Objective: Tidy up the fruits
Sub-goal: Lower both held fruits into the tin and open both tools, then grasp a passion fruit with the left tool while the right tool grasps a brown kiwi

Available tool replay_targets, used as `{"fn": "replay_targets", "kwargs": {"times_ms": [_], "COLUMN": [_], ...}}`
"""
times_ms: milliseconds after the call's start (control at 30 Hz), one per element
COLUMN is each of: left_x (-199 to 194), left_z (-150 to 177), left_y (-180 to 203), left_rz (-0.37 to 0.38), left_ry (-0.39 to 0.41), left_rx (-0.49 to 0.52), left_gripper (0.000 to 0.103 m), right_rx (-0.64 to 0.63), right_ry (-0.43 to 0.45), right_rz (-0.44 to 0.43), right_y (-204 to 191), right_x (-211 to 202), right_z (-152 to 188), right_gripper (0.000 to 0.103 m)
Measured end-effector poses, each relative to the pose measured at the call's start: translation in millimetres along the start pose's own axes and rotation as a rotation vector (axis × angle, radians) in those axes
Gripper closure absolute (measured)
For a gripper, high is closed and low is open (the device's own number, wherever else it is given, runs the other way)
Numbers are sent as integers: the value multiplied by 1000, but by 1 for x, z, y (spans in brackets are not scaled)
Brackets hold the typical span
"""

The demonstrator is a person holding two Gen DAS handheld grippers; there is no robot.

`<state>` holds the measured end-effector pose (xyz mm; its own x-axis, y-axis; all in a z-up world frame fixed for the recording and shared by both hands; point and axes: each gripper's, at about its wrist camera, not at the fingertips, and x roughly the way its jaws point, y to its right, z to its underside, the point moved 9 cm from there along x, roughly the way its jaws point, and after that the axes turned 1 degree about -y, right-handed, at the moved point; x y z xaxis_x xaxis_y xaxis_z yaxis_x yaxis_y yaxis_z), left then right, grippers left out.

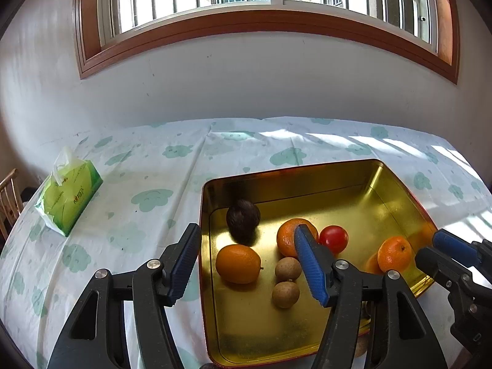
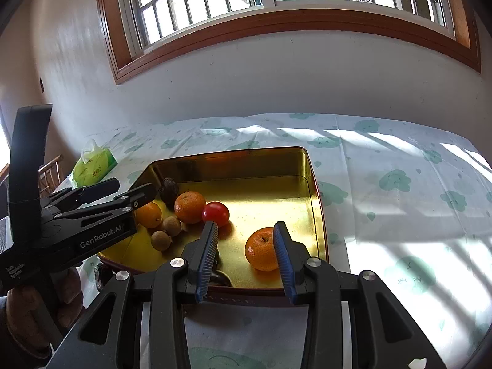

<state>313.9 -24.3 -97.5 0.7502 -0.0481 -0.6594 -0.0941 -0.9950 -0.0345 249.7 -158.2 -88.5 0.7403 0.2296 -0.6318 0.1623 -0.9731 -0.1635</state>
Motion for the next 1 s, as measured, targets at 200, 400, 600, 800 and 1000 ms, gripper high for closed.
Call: {"fn": "replay_targets", "kwargs": {"times_ms": [200,400,600,800,1000], "left_x": [-12,-32,-55,-64,-53], "left_z": [0,7,30,65,99], "left_y": [0,-4,-27,-72,-102], "left_rz": [8,14,5,-20,-18], "left_ry": [16,34,49,32,-32], "left_rx": [-12,-21,-54,-120,-200], "left_gripper": [39,39,39,39,39], "right_rx": [7,4,37,-16,-21], "right_ry": [-18,-62,-116,-151,-185], "right_rz": [-40,-59,-85,-78,-66], "right_y": [-12,-27,-35,-51,-58], "right_x": [-25,-32,-20,-3,19], "right_z": [24,55,74,77,73], "right_gripper": [64,60,56,56,56]}}
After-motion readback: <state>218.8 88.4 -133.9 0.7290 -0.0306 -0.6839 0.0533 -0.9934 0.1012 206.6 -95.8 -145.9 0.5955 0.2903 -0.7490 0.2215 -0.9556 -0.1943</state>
